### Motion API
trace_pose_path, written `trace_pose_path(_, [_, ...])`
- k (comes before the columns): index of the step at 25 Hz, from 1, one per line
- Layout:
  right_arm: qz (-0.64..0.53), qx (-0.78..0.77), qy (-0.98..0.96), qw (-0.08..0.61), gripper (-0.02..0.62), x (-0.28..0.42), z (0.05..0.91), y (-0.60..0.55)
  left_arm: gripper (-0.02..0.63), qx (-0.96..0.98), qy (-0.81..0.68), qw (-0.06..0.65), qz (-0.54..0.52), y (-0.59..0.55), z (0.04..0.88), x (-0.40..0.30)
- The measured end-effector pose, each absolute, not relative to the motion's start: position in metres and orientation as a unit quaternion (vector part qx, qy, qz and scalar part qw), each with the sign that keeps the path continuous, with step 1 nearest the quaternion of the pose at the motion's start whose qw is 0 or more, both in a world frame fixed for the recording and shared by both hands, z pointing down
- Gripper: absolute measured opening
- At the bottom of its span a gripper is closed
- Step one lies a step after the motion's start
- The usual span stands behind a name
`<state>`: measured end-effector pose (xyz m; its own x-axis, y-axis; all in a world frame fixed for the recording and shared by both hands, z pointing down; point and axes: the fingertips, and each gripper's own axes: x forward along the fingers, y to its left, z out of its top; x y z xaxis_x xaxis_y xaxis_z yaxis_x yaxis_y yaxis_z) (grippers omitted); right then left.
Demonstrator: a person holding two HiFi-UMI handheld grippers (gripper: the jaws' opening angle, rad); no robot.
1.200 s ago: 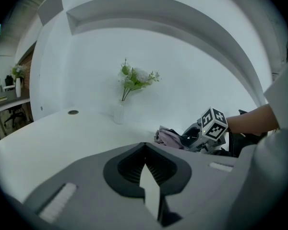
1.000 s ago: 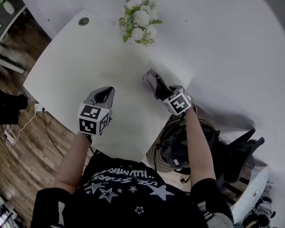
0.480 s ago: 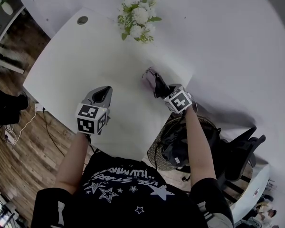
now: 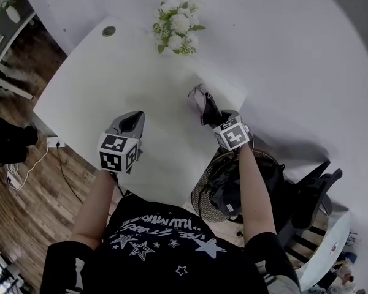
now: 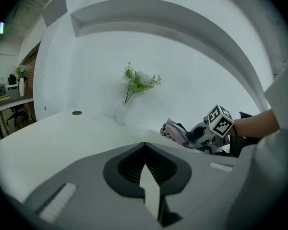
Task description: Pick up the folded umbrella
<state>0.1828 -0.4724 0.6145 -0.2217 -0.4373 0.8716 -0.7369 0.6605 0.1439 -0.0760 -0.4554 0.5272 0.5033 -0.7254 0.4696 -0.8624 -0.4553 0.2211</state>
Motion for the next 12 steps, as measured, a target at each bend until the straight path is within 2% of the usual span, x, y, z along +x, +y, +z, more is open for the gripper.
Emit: trace_pose_path(12, [0.157, 0.440, -0.797, 0.383, 0.229, 0.168, 0.556, -0.443, 0.003, 0.839, -0.491, 0.195, 0.132, -0.423, 0.496, -0.079])
